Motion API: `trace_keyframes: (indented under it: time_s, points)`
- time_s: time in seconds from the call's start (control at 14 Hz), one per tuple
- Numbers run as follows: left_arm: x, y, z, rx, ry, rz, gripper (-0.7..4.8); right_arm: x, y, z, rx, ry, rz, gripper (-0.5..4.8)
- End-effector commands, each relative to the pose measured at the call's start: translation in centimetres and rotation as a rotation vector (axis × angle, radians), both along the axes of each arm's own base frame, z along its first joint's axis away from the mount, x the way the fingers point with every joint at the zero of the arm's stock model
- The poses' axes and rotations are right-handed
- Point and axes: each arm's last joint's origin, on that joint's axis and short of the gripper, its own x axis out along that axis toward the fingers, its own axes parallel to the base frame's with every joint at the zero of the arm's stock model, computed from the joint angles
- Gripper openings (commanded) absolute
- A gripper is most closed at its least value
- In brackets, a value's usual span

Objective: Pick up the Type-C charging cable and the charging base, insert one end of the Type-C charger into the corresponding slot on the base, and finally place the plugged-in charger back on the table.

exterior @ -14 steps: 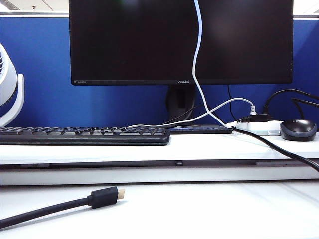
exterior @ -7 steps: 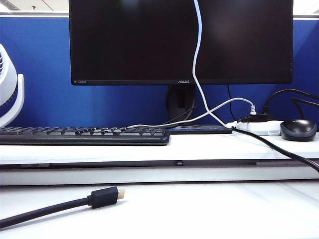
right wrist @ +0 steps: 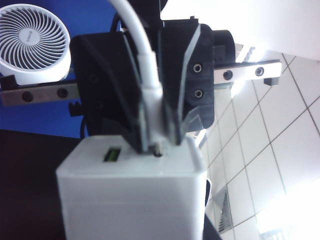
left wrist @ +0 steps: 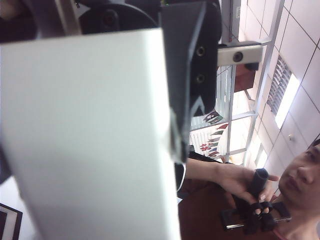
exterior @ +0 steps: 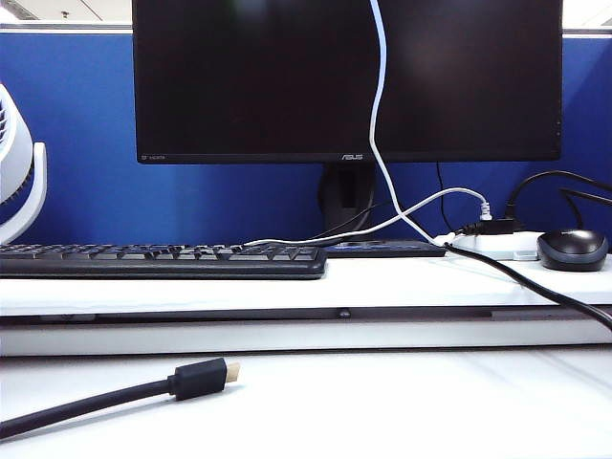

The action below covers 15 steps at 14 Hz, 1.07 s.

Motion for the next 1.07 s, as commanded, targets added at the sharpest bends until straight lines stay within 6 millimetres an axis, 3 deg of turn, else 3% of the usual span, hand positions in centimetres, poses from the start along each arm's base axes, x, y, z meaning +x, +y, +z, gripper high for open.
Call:
trace_keyframes:
  time_s: [0.07,0.78,1.07]
  points:
    - [0.62,-0.21,-0.15,-0.016,0.029,0.11,-0.06,-0.32,0.12,-0.05,-0.028,-0.036,0.052,-0.01]
    - [0.71,-0.25,-0.18,-0.021,0.032,0.135,-0.06,-0.15,0.3,-0.5,-0.077,-0.047,0.049,-0.01]
    - [0.78,-0.28,-0.26,-0.016,0.04,0.142,-0.06,-0.65,0.3,-0.2,-0.011,0.063,0.199,-0.01]
